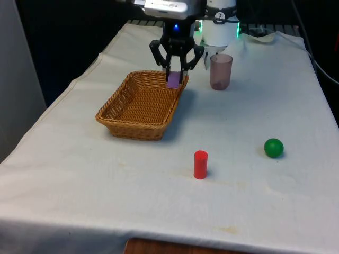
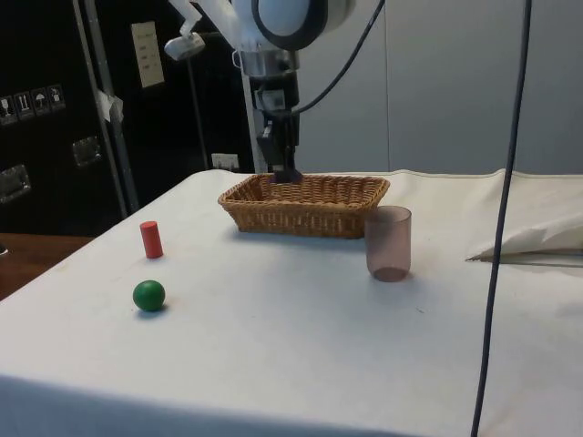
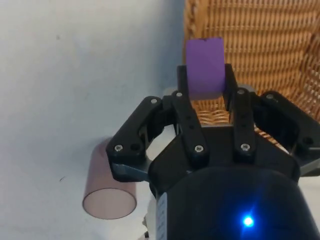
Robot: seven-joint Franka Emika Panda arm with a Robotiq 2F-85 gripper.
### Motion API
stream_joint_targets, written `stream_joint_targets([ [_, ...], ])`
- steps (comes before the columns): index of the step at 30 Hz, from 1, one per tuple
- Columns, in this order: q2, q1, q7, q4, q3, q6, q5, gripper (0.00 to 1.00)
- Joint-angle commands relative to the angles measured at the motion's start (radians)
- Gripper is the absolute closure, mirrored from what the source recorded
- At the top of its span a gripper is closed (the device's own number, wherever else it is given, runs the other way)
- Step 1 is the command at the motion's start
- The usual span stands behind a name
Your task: Pick up the triangular block and place it into the basket.
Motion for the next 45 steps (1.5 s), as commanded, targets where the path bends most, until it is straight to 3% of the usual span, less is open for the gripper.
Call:
stream_joint_targets([
  [1,0.006,-0.008,-0.017,0.001,0.001,0.007,0.014,0.67],
  [5,0.025,-0.014,-0.038,0.0,-0.012,0.029,0.021,0.67],
  [6,0.022,-0.004,-0.021,0.001,-0.02,0.018,0.004,0.67],
  [7,0.031,-0.017,-0.045,-0.001,-0.015,0.038,0.025,0.67],
  [9,0.055,-0.023,-0.073,-0.001,-0.026,0.067,0.044,0.67],
  [15,0.114,-0.032,-0.149,0.006,-0.056,0.131,0.106,0.67],
  [16,0.11,-0.019,-0.131,0.005,-0.065,0.119,0.09,0.67],
  [17,0.123,-0.034,-0.159,0.007,-0.059,0.141,0.115,0.67],
  [21,0.153,-0.038,-0.189,0.01,-0.069,0.175,0.144,0.67],
  [24,0.177,-0.035,-0.204,0.012,-0.073,0.205,0.168,0.67],
  [25,0.179,-0.026,-0.194,0.012,-0.085,0.196,0.155,0.67],
  [26,0.181,-0.034,-0.205,0.012,-0.073,0.211,0.172,0.67],
  [31,0.196,-0.033,-0.203,0.011,-0.072,0.231,0.176,0.66],
  [33,0.199,-0.033,-0.202,0.011,-0.072,0.235,0.176,0.6],
  [34,0.2,-0.026,-0.195,0.014,-0.083,0.221,0.164,0.56],
  [35,0.2,-0.033,-0.202,0.011,-0.072,0.236,0.176,0.56],
  [37,0.202,-0.033,-0.201,0.01,-0.072,0.238,0.176,0.47],
  [39,0.204,-0.033,-0.201,0.01,-0.072,0.239,0.176,0.3],
  [43,0.205,-0.032,-0.2,0.01,-0.072,0.241,0.176,0.12],
  [44,0.206,-0.026,-0.193,0.014,-0.082,0.225,0.165,0.07],
  [45,0.205,-0.032,-0.2,0.01,-0.072,0.241,0.176,0.07],
])
